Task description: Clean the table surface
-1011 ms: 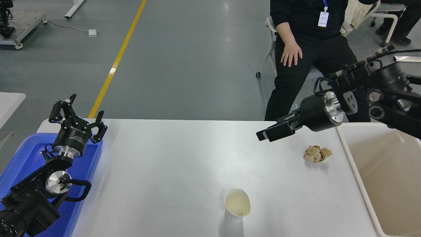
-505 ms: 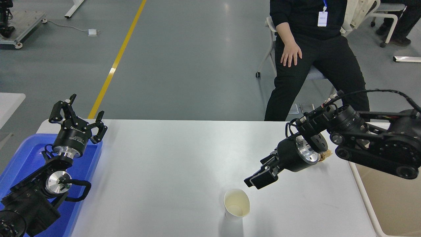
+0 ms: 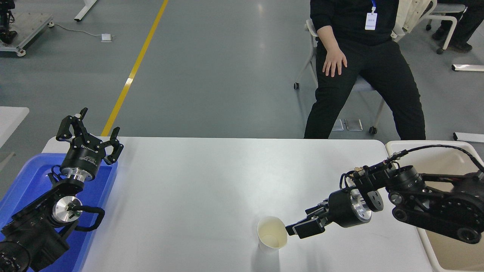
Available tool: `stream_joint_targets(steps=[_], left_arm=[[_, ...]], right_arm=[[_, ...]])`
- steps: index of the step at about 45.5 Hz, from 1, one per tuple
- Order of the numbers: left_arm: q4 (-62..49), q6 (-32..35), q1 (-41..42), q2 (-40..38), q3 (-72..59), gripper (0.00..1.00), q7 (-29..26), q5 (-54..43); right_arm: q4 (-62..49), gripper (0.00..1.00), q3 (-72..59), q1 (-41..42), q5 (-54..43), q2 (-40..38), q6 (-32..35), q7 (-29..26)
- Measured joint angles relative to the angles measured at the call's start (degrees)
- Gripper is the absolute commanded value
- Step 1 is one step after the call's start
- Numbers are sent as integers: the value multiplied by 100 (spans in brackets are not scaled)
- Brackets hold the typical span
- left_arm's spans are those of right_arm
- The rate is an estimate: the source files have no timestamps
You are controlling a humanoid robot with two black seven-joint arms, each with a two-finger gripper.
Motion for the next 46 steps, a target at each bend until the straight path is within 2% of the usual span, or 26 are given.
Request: stream_joint_targets(steps=[9,18,33,46], left_arm=[[0,0,0,0,0,100,0,-1],[0,1,0,0,0,100,0,-1],[-1,4,0,0,0,100,0,-1],[0,1,0,0,0,100,0,0]], right_arm=[[53,99,-63,-59,532,-73,-95,-467],[103,99,-177,3,759,213,-121,-873],[140,99,-236,452,1171,1005,-126,-1081],[-181,98,-349,520,1065,1391,-138,-1082]])
